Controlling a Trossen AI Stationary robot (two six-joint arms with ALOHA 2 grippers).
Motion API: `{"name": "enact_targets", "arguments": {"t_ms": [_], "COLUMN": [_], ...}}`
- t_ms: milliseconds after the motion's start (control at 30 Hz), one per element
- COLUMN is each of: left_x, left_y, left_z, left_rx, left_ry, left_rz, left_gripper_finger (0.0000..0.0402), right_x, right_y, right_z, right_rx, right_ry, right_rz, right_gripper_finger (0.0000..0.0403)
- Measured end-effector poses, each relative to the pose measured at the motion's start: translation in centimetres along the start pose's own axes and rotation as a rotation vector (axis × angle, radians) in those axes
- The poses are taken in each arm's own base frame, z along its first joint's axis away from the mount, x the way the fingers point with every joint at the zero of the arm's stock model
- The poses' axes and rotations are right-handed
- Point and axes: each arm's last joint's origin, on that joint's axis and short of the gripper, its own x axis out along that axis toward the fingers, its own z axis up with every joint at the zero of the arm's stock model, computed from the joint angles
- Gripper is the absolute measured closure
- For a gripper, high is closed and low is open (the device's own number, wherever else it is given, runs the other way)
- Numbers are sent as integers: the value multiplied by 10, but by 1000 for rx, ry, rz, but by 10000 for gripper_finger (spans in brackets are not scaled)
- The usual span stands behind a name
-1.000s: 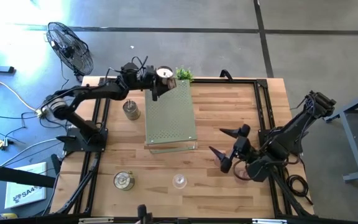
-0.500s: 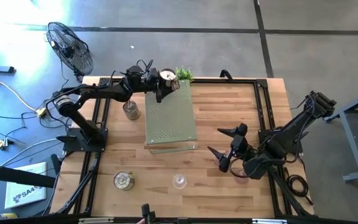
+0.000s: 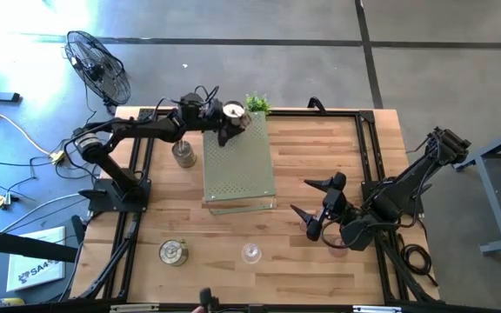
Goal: Pick & Place candle stick holders
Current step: Put the right brown scented candle on the shelf
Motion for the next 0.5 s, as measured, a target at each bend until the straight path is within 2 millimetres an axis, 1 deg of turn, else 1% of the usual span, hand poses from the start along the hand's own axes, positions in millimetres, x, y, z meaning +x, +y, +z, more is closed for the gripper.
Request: {"name": "enact_targets", "arguments": {"t_ms": [233,500], "left_x": [1,1], "left_y": [-3,-1], "left_z": [0,0], "left_rx": [-1,-8], "left_ry": [4,2], "left_rz": [-41,0], "left_gripper_finger": [46,43], "right_x": [0,0], "right_y": [0,0], "right_z": [0,0], "right_rx": [2,3], "right_ry": [-1,0], "right_rz": [0,0], "right_gripper_finger": [20,21]}}
